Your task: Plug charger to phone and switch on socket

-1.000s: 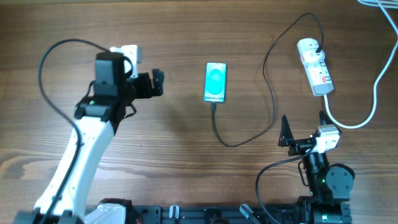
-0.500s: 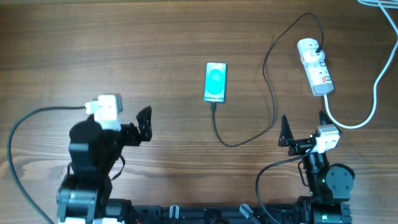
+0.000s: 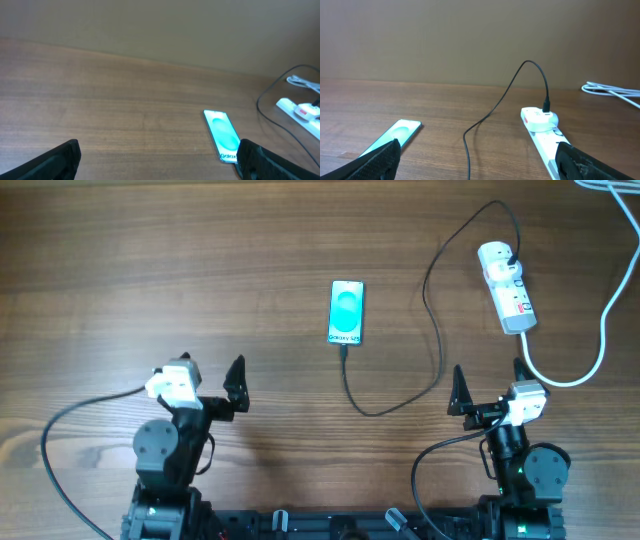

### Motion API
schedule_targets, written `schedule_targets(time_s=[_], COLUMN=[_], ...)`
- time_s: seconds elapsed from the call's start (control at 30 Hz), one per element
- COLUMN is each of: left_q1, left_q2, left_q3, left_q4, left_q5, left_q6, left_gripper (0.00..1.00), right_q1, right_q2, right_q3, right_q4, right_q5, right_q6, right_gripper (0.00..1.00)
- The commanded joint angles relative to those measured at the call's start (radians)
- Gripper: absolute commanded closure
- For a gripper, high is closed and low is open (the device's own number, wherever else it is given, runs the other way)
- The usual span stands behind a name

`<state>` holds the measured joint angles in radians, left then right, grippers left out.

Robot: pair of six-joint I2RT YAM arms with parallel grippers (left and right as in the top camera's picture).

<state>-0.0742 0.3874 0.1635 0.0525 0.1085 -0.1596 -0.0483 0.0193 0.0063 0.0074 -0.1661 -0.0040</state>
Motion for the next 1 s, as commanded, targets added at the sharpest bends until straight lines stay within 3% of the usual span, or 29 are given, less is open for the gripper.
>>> schedule_targets(time_s=[0.0,0.23,0.6,0.8,0.97], left_q1=[0.008,0.06,0.067,0.067,0.067], left_q2=[-0.097,-0.248,-0.385,-0.385,-0.385], left_q3=[-0.082,-0.158,-0.158,-0.158,-0.158], left_q4=[0.019,0.014,-0.129,-0.129,-0.129], left_q5=[-0.021,-0.021,-0.096,-0.102,-0.103], left_q6=[-0.006,-0.043,-0.052,0.106,0.13], left_gripper=[0.0,0.0,0.0,0.0,0.0], right_q1=[0.006,0.006,0.006,0.006,0.006], right_q2=[-0.002,-0.002,-0.002,-0.002,-0.002], right_q3=[-0.001,-0.001,-0.001,-0.001,-0.001], right_q4=[0.003,0.002,0.003,0.003,0.002], right_q5=[0.015,0.015,0.015,0.015,0.015], right_q6=[0.01,0.011,0.01,0.01,0.01], right_gripper=[0.01,0.0,0.0,0.01,0.0])
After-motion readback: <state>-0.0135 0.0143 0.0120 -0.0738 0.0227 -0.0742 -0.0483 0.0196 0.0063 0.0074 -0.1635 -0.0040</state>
